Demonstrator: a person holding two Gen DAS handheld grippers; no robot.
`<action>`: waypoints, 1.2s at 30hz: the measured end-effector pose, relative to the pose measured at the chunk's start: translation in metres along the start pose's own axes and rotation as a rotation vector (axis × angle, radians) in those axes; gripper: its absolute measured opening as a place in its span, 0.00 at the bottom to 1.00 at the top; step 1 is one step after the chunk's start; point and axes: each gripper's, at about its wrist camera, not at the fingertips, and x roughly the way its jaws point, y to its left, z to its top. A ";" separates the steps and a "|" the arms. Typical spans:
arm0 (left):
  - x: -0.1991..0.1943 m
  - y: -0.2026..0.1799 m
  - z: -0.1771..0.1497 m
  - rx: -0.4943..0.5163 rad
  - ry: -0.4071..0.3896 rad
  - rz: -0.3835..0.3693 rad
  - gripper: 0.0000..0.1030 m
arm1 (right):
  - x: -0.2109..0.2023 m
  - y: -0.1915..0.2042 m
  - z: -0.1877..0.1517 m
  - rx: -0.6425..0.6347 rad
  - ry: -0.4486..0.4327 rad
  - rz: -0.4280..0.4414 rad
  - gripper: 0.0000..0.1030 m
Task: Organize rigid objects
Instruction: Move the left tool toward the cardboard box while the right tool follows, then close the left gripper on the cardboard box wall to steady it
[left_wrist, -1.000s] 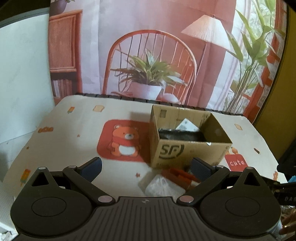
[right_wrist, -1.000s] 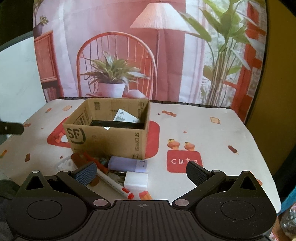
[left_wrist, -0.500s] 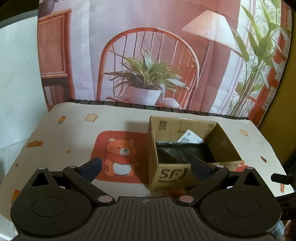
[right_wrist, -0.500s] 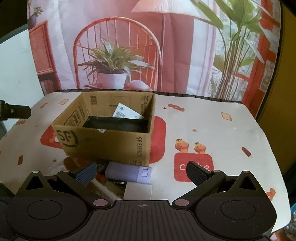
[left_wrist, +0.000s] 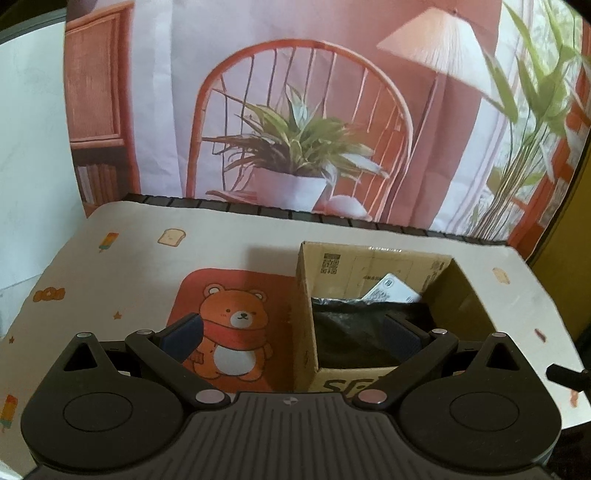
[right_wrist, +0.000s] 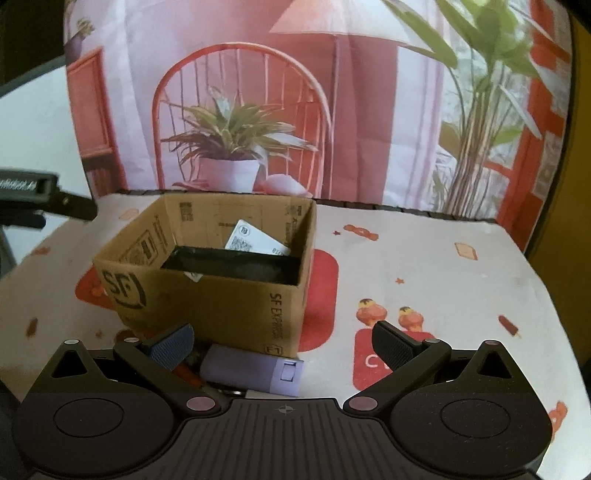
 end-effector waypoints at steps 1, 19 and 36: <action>0.004 -0.001 0.000 0.010 0.006 0.005 1.00 | 0.002 0.001 -0.002 -0.009 0.003 -0.001 1.00; 0.054 -0.009 -0.008 0.042 0.093 0.032 0.96 | 0.038 -0.002 -0.020 0.072 0.133 0.013 0.99; 0.059 -0.008 -0.017 -0.012 0.115 -0.014 0.33 | 0.058 -0.006 -0.013 0.119 0.165 0.043 0.99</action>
